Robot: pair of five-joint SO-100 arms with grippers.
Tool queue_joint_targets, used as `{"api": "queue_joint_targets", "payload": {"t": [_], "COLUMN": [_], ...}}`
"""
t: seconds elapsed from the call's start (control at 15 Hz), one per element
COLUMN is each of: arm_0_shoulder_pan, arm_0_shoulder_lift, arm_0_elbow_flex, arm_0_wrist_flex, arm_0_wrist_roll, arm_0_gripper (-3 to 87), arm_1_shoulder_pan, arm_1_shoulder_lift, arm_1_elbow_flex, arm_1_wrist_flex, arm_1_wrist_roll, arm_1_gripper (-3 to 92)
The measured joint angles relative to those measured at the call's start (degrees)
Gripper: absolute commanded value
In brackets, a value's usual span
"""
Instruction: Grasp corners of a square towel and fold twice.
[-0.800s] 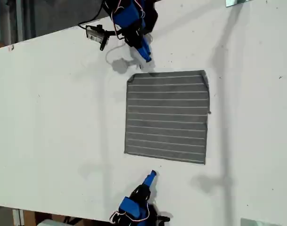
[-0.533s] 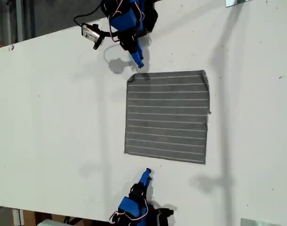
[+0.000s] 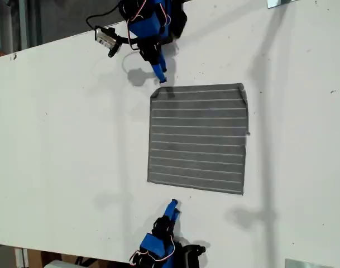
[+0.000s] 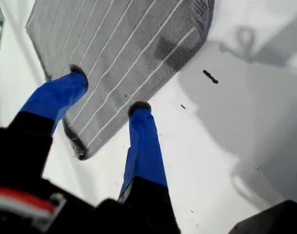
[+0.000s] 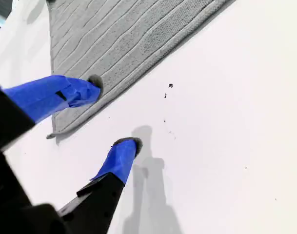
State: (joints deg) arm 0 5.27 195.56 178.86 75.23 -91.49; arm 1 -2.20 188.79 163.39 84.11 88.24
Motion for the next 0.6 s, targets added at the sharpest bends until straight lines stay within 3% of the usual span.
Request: {"api": "queue_joint_targets", "payload": {"t": [0.13,0.27,0.4,0.6], "arm_0_shoulder_pan": [0.44,-0.44,-0.35,-0.53], "arm_0_shoulder_lift": [0.79,1.67,1.76,1.14], "arm_0_elbow_flex": [0.00,0.00,0.00,0.00], "arm_0_wrist_flex": [0.09,0.09,0.09,0.09], "arm_0_wrist_roll": [0.26,1.14,1.14,0.79], "arm_0_gripper": [23.6,24.1,24.2,24.2], "arm_1_shoulder_pan": [-4.57,-2.81,-4.22,-16.17], "arm_1_shoulder_lift": [-0.79,-10.81,-40.61,-73.74], "arm_1_elbow_flex": [0.18,-5.80,-26.98,-43.86], "arm_1_wrist_flex": [-5.45,-8.61,-7.38,-5.27], "arm_1_wrist_roll": [0.88,-2.55,-4.13,3.60], "arm_1_gripper": [26.6,29.5,29.9,30.0]}}
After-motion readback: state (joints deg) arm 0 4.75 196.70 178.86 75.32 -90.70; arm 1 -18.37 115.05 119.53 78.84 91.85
